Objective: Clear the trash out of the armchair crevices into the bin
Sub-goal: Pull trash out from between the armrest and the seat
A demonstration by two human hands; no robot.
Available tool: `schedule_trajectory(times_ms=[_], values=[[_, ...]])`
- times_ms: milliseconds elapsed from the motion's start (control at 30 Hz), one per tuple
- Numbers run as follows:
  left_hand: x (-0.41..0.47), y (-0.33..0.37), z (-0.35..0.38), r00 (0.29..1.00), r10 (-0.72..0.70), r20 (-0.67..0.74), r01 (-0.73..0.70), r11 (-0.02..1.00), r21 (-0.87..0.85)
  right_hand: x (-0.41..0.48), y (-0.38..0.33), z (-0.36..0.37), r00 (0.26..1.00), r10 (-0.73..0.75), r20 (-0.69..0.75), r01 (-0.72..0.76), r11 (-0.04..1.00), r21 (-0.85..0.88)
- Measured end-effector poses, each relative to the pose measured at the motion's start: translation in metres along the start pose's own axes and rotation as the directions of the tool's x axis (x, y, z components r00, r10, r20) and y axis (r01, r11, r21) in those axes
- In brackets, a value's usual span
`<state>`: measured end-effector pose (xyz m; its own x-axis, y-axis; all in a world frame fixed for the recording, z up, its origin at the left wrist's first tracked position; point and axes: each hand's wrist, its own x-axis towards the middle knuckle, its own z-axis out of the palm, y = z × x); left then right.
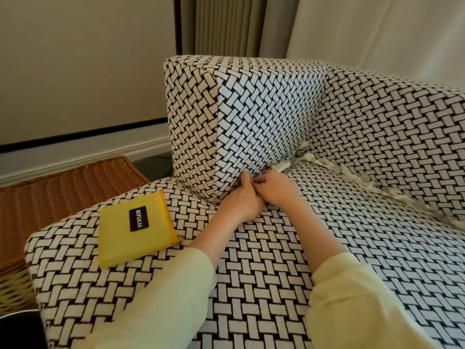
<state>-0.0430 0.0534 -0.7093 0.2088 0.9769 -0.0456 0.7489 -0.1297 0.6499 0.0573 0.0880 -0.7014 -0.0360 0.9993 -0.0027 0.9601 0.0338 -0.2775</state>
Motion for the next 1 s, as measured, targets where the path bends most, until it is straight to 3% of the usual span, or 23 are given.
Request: schedule_trajectory(times_ms=[167,333,467,533,600,667,700,767,933,967,1000], values=[[0.001,0.001,-0.004,0.997,-0.031,0.067,0.035,0.998,-0.060,0.012,-0.007,-0.012,0.986,0.009,0.166,0.012,0.993,-0.121],[0.009,0.002,-0.009,0.982,-0.053,0.182,0.078,0.988,-0.130,0.011,-0.022,-0.007,0.998,0.045,0.037,-0.038,0.986,-0.162],[0.013,0.001,-0.007,0.980,-0.045,0.193,0.071,0.989,-0.132,0.010,-0.017,-0.001,0.999,0.024,-0.037,-0.030,0.985,-0.172],[0.013,0.002,-0.007,0.981,-0.043,0.187,0.072,0.986,-0.152,0.009,-0.008,0.001,0.993,0.018,-0.119,-0.023,0.999,-0.044],[0.013,0.003,-0.007,0.985,-0.044,0.169,0.074,0.982,-0.176,0.005,0.000,0.000,0.978,0.087,-0.189,-0.024,0.949,0.315],[0.013,0.002,-0.006,0.986,-0.039,0.160,0.067,0.983,-0.172,0.000,0.009,-0.008,0.964,0.244,-0.102,-0.091,0.667,0.740],[0.013,0.001,-0.005,0.987,-0.037,0.157,0.063,0.984,-0.166,-0.005,0.013,-0.014,0.955,0.295,-0.016,-0.144,0.513,0.846],[0.013,0.000,-0.005,0.988,-0.034,0.151,0.058,0.986,-0.154,-0.009,0.022,-0.022,0.935,0.338,0.106,-0.238,0.379,0.894],[0.013,-0.003,-0.005,0.989,-0.033,0.145,0.055,0.987,-0.148,-0.009,0.023,-0.032,0.903,0.395,0.167,-0.304,0.316,0.898],[0.013,-0.003,-0.005,0.988,-0.031,0.149,0.055,0.986,-0.159,-0.010,0.021,-0.032,0.917,0.358,0.176,-0.307,0.349,0.885],[0.013,-0.004,-0.006,0.988,-0.028,0.151,0.054,0.984,-0.170,-0.010,0.018,-0.032,0.940,0.293,0.174,-0.296,0.452,0.841]])
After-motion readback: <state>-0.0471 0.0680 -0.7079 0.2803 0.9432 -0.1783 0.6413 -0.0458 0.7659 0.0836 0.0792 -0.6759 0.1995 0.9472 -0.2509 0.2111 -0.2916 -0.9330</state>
